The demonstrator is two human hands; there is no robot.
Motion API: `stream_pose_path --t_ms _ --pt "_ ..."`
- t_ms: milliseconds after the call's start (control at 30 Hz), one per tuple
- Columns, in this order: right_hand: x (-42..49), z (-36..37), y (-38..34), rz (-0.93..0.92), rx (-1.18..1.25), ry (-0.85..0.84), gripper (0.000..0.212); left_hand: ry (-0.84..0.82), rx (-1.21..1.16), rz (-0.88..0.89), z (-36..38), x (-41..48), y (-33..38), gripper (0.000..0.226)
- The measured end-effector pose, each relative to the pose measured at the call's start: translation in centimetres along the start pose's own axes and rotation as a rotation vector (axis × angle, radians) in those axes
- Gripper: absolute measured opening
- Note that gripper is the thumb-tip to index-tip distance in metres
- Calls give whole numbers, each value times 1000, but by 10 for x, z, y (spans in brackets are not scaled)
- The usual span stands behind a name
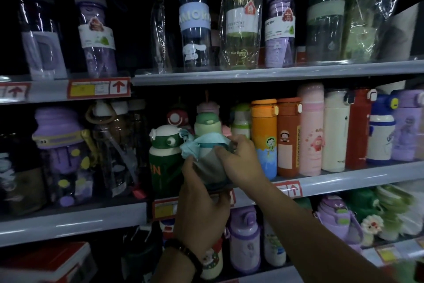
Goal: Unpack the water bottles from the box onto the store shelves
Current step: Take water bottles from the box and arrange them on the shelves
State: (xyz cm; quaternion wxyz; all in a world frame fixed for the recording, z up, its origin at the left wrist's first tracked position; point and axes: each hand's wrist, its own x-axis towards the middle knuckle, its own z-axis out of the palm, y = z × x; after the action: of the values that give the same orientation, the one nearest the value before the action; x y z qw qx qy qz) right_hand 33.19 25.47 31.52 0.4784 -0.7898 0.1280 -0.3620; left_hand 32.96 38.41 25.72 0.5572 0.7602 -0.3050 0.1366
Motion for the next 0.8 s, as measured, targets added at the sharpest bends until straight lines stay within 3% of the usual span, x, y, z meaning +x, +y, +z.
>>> stream_pose_path --t_ms 200,333,500,633,800 --pt "-8 -19 2 -33 -115 -35 33 -78 -27 -8 -4 15 -4 99" --pt "-14 -26 4 -50 -135 -56 36 -84 16 25 -2 22 -3 99" --pt "-18 -26 4 -124 -236 77 27 -61 81 37 4 28 -6 99" --pt "-23 -28 3 -123 -177 137 20 -88 93 31 7 26 -3 88" --pt "-32 -21 2 -114 -105 170 24 -121 266 49 6 33 2 103"
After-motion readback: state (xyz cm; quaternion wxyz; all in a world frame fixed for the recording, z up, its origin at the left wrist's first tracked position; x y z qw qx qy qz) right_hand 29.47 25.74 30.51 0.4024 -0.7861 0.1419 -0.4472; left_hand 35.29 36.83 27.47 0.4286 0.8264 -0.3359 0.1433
